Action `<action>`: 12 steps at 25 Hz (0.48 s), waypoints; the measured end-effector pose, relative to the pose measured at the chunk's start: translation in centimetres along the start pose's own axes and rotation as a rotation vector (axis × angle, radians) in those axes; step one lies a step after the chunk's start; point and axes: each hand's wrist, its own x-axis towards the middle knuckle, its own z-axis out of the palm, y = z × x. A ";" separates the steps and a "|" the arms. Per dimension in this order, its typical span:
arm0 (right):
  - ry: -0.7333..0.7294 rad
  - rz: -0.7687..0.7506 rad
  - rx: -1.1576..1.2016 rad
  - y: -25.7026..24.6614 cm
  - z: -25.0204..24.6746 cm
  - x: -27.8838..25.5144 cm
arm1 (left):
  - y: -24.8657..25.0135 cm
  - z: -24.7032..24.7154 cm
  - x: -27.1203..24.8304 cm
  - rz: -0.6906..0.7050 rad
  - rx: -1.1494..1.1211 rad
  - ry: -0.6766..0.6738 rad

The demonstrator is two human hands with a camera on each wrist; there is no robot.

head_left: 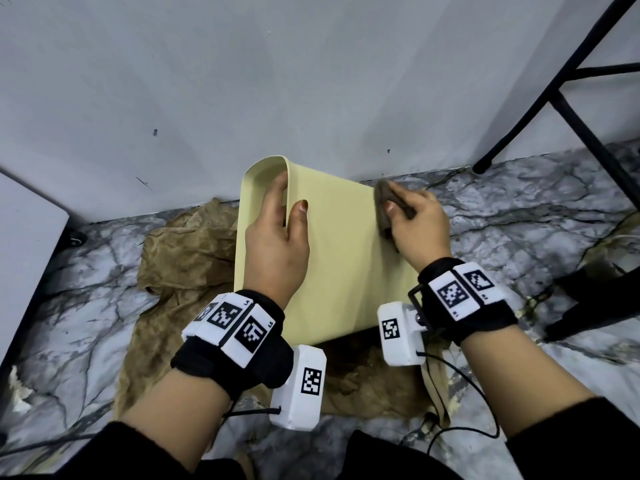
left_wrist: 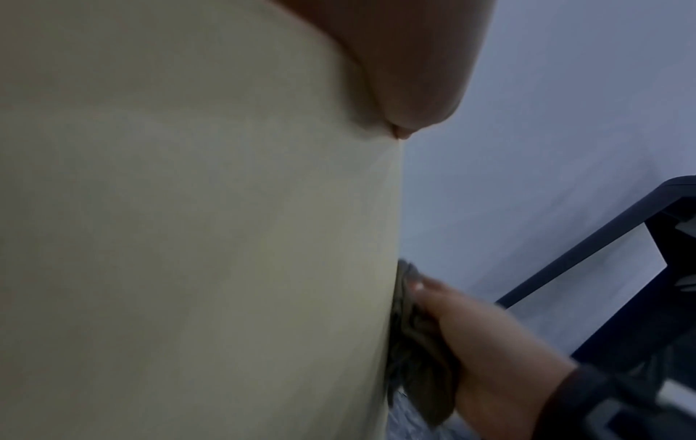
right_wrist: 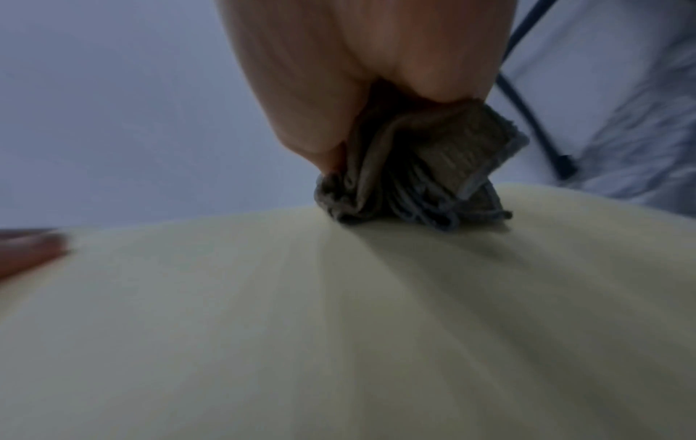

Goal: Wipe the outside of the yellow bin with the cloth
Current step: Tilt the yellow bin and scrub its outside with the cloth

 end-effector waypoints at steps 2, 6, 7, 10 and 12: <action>0.001 0.128 0.001 2.3 -0.9 0.9 | -0.1 0.0 0.1 -0.007 -0.007 0.003; 0.036 0.258 0.012 5.1 -2.3 1.2 | -0.2 0.2 0.2 -0.004 0.004 -0.001; 0.049 0.276 0.022 5.5 -2.5 1.1 | -0.2 0.3 0.2 0.003 0.011 -0.004; 0.090 0.303 0.096 5.5 -2.3 0.4 | 0.0 0.2 0.1 0.018 0.039 -0.010; 0.080 0.267 0.128 4.8 -2.0 -0.6 | 0.2 0.2 0.0 0.021 0.051 -0.005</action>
